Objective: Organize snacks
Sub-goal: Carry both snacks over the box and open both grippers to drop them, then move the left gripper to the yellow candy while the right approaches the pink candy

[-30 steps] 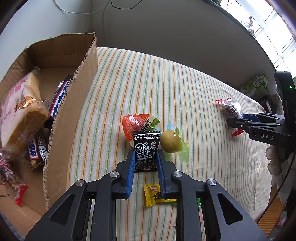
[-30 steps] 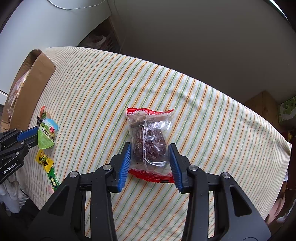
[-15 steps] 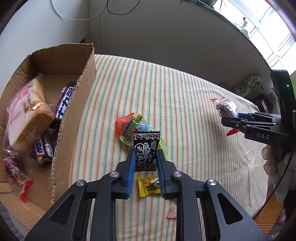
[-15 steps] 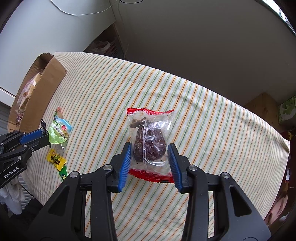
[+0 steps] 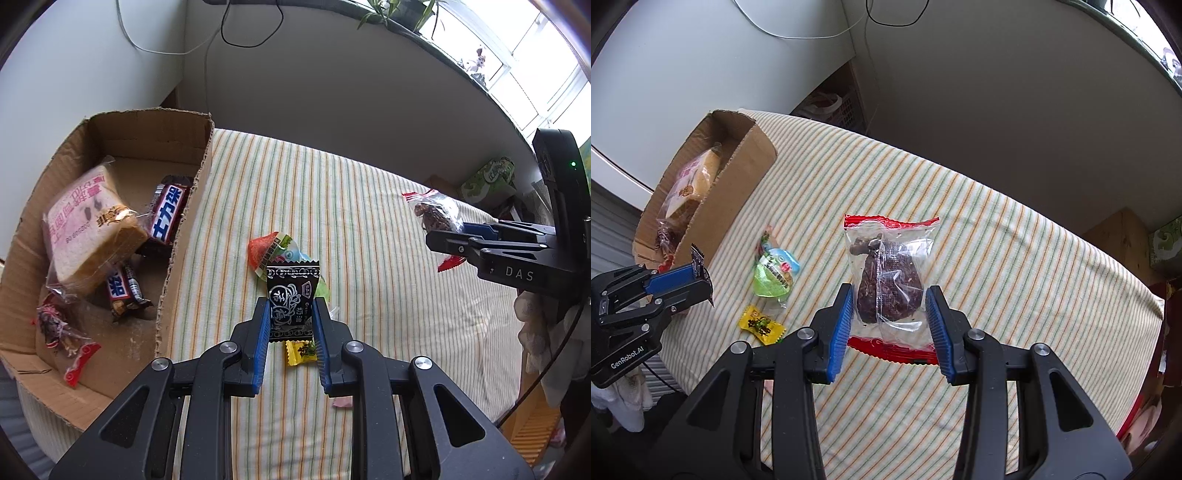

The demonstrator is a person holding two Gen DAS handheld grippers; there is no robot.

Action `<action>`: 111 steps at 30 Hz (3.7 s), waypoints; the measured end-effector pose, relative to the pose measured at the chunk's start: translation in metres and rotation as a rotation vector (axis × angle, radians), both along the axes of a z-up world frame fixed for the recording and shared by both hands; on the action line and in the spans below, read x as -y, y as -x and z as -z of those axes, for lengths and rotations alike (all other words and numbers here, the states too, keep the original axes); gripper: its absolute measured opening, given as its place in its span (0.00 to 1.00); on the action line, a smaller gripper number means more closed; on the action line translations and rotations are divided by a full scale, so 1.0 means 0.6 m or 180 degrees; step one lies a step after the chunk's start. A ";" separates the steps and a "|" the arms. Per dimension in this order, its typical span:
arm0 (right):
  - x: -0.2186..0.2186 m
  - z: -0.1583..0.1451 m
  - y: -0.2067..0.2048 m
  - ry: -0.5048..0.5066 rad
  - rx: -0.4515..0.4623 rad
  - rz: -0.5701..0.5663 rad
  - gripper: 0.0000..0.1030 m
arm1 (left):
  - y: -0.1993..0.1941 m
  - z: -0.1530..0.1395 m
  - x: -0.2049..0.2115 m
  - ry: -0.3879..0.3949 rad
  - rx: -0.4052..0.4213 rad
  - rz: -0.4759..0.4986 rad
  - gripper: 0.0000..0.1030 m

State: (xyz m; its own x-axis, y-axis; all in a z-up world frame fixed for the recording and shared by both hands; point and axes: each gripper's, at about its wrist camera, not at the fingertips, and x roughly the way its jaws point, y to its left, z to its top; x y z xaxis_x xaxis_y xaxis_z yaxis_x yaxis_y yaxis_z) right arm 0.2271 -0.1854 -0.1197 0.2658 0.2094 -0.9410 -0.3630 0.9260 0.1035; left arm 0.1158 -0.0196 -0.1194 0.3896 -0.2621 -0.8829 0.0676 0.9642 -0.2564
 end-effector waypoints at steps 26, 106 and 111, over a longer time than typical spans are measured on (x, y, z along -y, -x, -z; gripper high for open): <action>-0.243 -0.050 -0.024 -0.0032 0.0124 -0.0670 0.40 | 0.057 -0.021 -0.153 -0.0008 0.0078 -0.0430 0.20; -0.171 -0.061 0.019 -0.0128 0.0105 -0.0457 0.75 | 0.066 -0.037 -0.117 -0.0056 0.0071 -0.0263 0.49; -0.124 -0.035 0.060 -0.0164 0.0007 -0.0312 0.75 | 0.069 -0.028 -0.086 -0.0046 0.0029 -0.0115 0.49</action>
